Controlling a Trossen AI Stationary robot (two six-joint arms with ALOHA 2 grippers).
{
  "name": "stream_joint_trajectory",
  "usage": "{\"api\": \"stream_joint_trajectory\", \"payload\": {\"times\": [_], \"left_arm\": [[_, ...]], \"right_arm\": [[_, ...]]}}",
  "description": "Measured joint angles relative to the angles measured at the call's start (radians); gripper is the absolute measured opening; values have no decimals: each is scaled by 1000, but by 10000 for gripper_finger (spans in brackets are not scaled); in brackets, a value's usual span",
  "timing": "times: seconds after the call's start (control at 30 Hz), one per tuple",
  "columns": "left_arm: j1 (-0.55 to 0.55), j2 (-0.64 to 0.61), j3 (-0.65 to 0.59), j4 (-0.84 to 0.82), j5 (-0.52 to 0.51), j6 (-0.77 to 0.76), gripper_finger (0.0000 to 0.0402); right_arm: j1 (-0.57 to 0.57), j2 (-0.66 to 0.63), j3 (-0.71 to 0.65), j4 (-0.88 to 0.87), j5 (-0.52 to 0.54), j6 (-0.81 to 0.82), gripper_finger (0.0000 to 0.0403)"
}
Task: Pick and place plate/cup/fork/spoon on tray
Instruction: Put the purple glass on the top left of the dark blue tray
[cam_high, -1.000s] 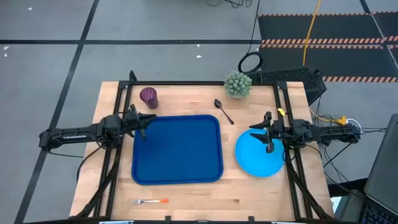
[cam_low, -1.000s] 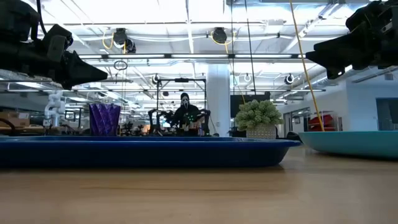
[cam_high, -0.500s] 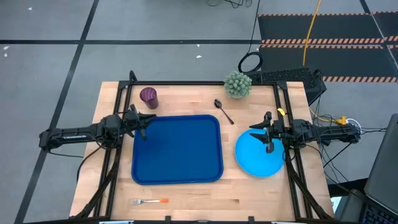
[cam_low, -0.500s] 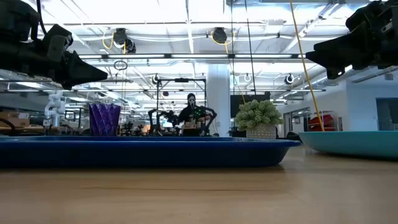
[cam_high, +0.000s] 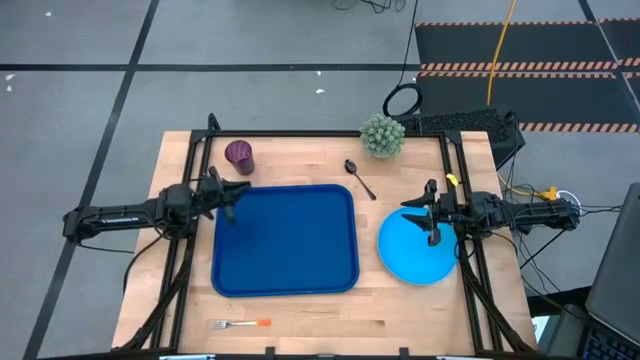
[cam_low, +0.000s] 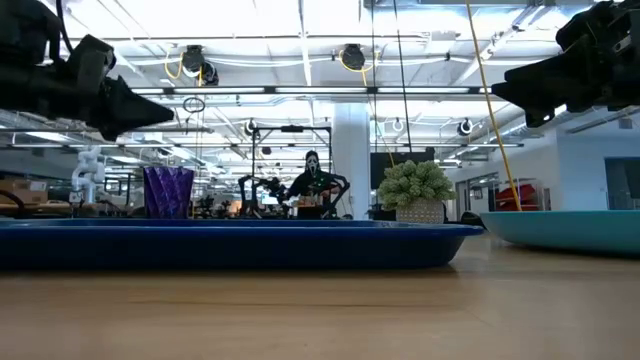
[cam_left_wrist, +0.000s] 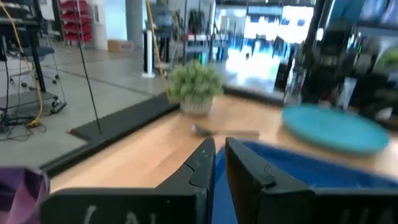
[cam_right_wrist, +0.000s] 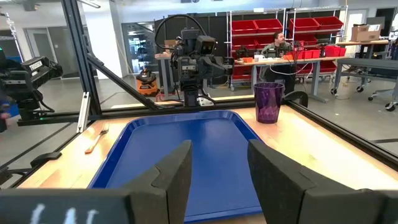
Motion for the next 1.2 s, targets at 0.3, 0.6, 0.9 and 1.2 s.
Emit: {"api": "stream_joint_trajectory", "payload": {"times": [0.3, 0.6, 0.9, 1.2], "left_arm": [[0, 0, 0, 311, 0, -274, 37], [0, 0, 0, 386, 85, -350, 37], [-5, 0, 68, 453, 316, -282, 37], [-38, 158, 377, 97, 352, -4, 37]], "right_arm": [[0, 0, 0, 0, 0, 0, 151], [0, 0, 0, 0, 0, 0, 151], [0, 0, 0, 0, 0, 0, 151], [0, 0, 0, 5, 0, 12, 151]]}}
